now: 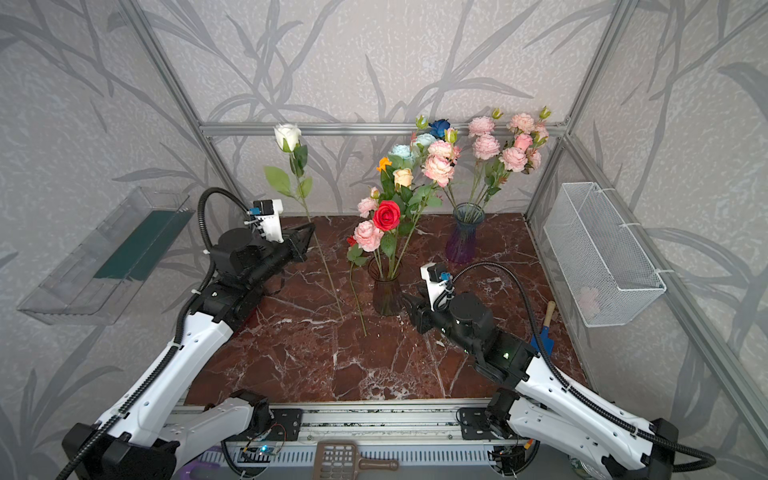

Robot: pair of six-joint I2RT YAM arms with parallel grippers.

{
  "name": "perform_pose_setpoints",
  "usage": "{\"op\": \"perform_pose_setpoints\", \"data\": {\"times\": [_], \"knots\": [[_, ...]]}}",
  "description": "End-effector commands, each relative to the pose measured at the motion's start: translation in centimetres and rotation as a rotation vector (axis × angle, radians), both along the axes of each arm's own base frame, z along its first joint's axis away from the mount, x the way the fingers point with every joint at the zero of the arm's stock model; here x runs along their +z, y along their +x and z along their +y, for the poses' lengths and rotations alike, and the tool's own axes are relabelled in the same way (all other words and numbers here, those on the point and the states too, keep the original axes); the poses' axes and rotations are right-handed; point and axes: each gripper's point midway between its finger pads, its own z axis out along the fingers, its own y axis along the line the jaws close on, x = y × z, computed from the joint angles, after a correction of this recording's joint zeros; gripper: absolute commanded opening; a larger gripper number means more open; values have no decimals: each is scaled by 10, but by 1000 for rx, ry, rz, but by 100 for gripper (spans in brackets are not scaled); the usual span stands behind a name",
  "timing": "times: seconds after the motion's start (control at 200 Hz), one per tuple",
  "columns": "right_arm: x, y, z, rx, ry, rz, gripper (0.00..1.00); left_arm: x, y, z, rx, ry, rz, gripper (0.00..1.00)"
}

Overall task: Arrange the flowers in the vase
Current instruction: 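Lift the white rose upright with the left gripper while the right reaches toward it, then grasp the white rose stem with the right gripper below the left gripper, then open the left gripper and draw back while the right raises the white rose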

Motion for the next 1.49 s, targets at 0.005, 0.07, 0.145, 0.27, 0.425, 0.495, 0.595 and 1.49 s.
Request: {"op": "perform_pose_setpoints", "data": {"times": [0.005, 0.07, 0.145, 0.27, 0.425, 0.495, 0.595, 1.49], "knots": [[43, -11, 26, 130, 31, -78, 51, 41, -41, -30, -242, -38, -141, 0], [59, -13, 41, 166, 15, -114, 51, 49, -53, -38, -312, -63, -167, 0], [75, -15, 59, 193, -9, -151, 51, 55, -62, -45, -372, -93, -175, 0], [97, -11, 87, 224, -10, -184, 51, 60, -77, -56, -454, -111, -179, 0], [107, 2, 109, 219, 21, -183, 51, 61, -89, -61, -475, -93, -196, 0], [110, 8, 115, 207, 32, -181, 51, 62, -92, -61, -479, -87, -201, 0], [110, 12, 125, 218, 36, -182, 50, 62, -94, -62, -487, -86, -203, 0], [123, 7, 102, 165, 111, -236, 0, 58, -78, -31, -250, -98, -263, 71]]}}
